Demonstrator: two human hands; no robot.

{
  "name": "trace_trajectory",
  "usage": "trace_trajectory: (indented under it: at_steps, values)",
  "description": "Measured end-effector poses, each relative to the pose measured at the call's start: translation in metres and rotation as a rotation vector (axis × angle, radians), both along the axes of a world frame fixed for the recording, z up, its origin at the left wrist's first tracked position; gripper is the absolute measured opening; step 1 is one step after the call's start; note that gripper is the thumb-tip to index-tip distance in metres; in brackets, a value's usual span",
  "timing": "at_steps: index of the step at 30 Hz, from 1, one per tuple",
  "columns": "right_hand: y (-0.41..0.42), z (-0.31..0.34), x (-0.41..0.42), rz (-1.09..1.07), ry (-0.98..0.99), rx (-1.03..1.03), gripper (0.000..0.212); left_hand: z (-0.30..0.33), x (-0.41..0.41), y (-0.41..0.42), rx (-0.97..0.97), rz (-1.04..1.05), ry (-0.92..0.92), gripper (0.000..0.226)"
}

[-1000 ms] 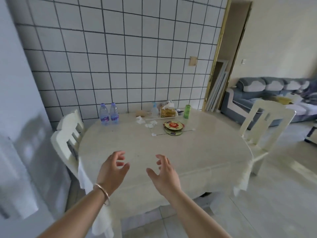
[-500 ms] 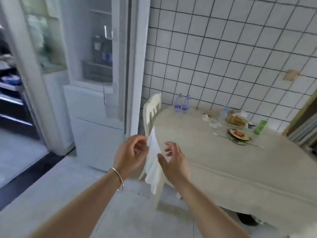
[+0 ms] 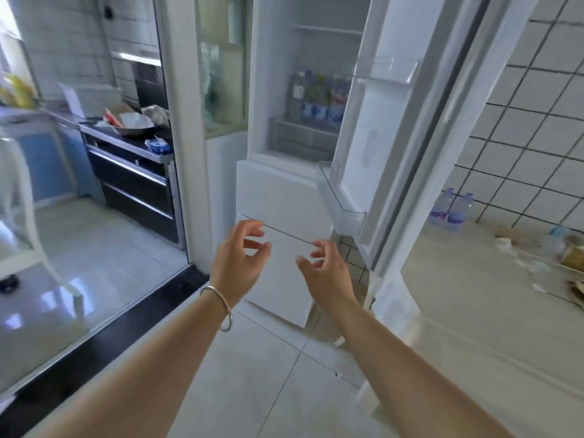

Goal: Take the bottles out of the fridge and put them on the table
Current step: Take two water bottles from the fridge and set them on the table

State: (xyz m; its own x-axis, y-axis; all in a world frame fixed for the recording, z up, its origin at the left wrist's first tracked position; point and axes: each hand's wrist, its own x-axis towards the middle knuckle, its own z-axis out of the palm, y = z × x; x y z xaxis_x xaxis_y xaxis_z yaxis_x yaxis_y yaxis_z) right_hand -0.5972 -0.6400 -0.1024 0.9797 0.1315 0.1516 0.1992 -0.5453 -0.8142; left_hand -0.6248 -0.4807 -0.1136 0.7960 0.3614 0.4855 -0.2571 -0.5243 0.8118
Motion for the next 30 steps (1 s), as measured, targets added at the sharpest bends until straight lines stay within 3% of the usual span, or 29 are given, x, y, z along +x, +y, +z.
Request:
trace_trajectory:
  at_steps: [9, 21, 30]
  values:
    - [0.119, 0.028, 0.099, -0.04, -0.024, 0.03, 0.044, 0.028, 0.104, 0.132, 0.005, -0.063, 0.022, 0.032]
    - [0.209, 0.035, 0.342, -0.104, 0.015, 0.153, 0.041, 0.041, 0.327, 0.21, -0.032, -0.097, 0.064, 0.031]
    - [0.24, 0.045, 0.514, -0.198, -0.011, 0.126, 0.043, 0.052, 0.501, 0.236, -0.12, -0.178, 0.077, 0.031]
